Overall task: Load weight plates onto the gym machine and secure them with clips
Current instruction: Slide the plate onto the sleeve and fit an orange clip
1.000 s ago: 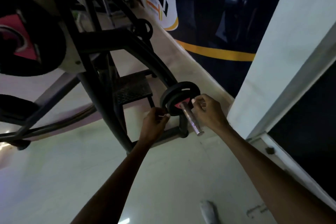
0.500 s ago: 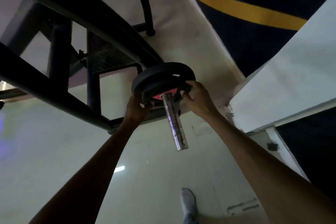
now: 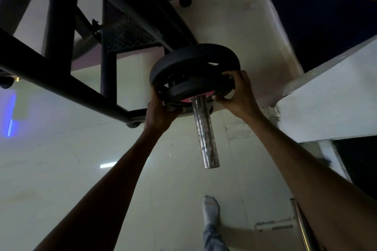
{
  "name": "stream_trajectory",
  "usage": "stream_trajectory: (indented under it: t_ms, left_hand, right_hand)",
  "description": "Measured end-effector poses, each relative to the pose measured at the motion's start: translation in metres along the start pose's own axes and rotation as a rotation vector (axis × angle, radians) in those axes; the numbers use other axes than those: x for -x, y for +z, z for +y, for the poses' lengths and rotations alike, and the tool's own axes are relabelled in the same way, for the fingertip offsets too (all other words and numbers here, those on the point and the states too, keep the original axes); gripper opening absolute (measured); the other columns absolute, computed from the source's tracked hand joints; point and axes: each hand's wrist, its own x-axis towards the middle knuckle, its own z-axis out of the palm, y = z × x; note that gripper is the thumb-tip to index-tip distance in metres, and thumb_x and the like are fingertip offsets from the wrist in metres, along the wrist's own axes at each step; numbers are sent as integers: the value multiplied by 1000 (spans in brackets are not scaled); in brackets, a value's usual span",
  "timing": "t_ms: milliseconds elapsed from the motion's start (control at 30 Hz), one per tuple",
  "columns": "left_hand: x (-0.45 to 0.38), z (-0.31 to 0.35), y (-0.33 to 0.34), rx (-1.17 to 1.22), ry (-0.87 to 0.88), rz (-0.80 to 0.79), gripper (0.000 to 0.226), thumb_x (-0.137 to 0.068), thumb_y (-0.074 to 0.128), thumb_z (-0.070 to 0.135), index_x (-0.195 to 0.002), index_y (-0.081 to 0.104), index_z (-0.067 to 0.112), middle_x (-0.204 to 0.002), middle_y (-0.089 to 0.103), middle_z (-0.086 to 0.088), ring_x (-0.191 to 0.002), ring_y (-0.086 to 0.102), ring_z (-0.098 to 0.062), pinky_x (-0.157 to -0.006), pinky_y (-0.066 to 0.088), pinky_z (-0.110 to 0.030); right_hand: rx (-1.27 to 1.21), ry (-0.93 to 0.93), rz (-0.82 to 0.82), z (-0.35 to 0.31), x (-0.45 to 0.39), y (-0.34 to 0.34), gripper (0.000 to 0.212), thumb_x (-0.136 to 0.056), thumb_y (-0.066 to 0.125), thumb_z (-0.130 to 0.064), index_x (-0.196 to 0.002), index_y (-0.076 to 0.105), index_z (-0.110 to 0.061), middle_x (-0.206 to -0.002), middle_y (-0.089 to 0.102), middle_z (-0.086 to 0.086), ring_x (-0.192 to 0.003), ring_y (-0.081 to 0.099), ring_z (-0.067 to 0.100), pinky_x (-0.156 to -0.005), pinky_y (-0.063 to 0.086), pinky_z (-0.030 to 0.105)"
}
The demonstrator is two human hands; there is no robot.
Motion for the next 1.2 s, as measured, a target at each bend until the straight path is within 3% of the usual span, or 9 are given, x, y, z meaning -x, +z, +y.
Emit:
stream_trajectory:
  t_ms: [67,133,267,333,433,633,767,1000,1200]
  left_hand:
    - [6,-1,4,-13,16,-7,90,-76,90,21,-144,33,9,-133,63,-7,-120,65,-26,-94,58,-42]
    - [13,0,9,-34,16,-35,81,-78,89,26,-141,40,11,-130,65,-7,-116,66,-22,-91,57,-36]
    - [41,-4,16,-79,4,-28,52,-83,83,36,-122,60,11,-113,71,-6,-99,68,-18,-82,60,-38]
    - [59,-8,15,-91,29,-23,55,-81,82,42,-121,61,11,-116,71,-5,-100,67,-17,-81,60,-36]
    - [91,-11,16,-67,34,-53,68,-77,73,60,-126,61,15,-122,70,-1,-105,67,-15,-82,60,-32]
    - [167,-23,21,-5,-8,-62,48,-76,76,50,-108,63,18,-104,70,1,-94,67,-18,-77,61,-48]
    - [220,-23,17,8,3,-115,36,-75,72,48,-95,60,22,-92,68,1,-86,65,-24,-70,59,-52]
    - [332,-5,-40,120,43,-67,27,-77,77,31,-98,63,19,-95,67,2,-92,65,-25,-74,59,-54]
    - [406,22,-113,219,89,64,37,-82,84,13,-109,62,23,-102,67,10,-94,66,-13,-81,62,-40]
  right_hand:
    - [47,-11,-44,3,2,-2,63,-66,92,-24,-120,63,-9,-130,50,10,-120,51,24,-98,48,27]
    - [14,-5,-104,0,6,-3,56,-70,92,-26,-115,63,-8,-123,53,-3,-108,52,7,-94,46,13]
    - [-88,48,-173,3,40,-4,55,-81,85,-26,-125,55,-12,-104,57,-21,-94,55,-15,-78,42,-2]
    - [-93,65,-167,10,64,-3,48,-83,84,-20,-120,55,-12,-101,61,-12,-91,57,-15,-74,41,-1]
    - [-84,78,-156,12,98,-6,47,-82,84,-17,-119,55,-11,-108,63,-3,-96,58,3,-76,40,-1]
    - [-83,105,-156,6,176,-15,45,-80,85,-16,-110,52,-19,-102,63,-4,-97,59,11,-73,42,0]
    - [-82,139,-132,-4,241,-22,44,-79,85,-21,-110,55,-10,-98,64,-2,-93,59,14,-69,42,2]
    - [-149,130,-75,-75,350,-39,46,-77,87,-27,-109,56,-16,-96,60,-17,-93,57,-10,-70,43,0]
    - [-279,51,-31,-163,401,-49,54,-78,87,-26,-123,58,-18,-109,63,-19,-102,55,-17,-81,46,2]
